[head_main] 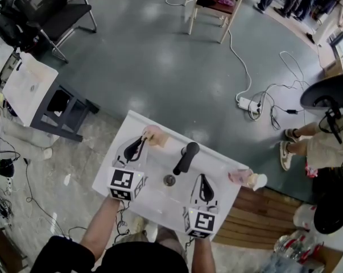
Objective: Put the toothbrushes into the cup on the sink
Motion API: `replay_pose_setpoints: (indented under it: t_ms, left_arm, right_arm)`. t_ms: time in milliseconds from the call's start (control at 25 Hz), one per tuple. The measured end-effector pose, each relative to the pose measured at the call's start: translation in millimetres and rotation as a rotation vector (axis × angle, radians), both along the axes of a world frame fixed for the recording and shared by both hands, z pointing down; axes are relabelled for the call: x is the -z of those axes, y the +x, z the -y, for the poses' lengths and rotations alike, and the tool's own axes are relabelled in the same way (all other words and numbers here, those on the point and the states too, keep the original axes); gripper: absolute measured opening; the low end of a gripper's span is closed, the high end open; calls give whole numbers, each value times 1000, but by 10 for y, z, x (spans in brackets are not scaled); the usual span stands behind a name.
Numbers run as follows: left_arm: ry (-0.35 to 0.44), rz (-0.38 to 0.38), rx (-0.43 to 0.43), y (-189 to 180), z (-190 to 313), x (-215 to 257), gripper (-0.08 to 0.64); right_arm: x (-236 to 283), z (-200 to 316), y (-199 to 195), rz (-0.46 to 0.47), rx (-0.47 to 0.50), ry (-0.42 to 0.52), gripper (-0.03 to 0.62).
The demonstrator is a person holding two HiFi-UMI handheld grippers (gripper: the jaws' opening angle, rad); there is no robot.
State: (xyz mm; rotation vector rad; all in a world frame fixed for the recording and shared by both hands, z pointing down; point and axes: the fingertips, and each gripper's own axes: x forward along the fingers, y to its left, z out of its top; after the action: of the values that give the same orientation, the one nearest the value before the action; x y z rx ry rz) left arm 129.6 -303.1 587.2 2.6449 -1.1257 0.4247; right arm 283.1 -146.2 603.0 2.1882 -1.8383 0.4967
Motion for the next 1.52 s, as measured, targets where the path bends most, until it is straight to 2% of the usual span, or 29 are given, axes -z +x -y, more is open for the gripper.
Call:
replay_pose_setpoints:
  t_ms: [120,240,880,1280,1520]
  left_arm:
    - [-3,-7,-38,38,-31,-1,116]
    - [-1,8,-52,36,-49,-11,149]
    - [63,12,-32,-179,-148,221,150]
    - [137,-23,-65,-411,-553,797,142]
    - [175,-38,-63,-634,-921,1142,87]
  right_arm:
    - [-19,-9,-15,0,-1,-2,-2]
    - [1,0,-51,-1,1,-2,-2]
    - [209,-81,-201,-30,0,36,-2]
    - [699,-342,-386,-72,-12,119,-2]
    - [1008,-542,-586,-102,0,179,-2]
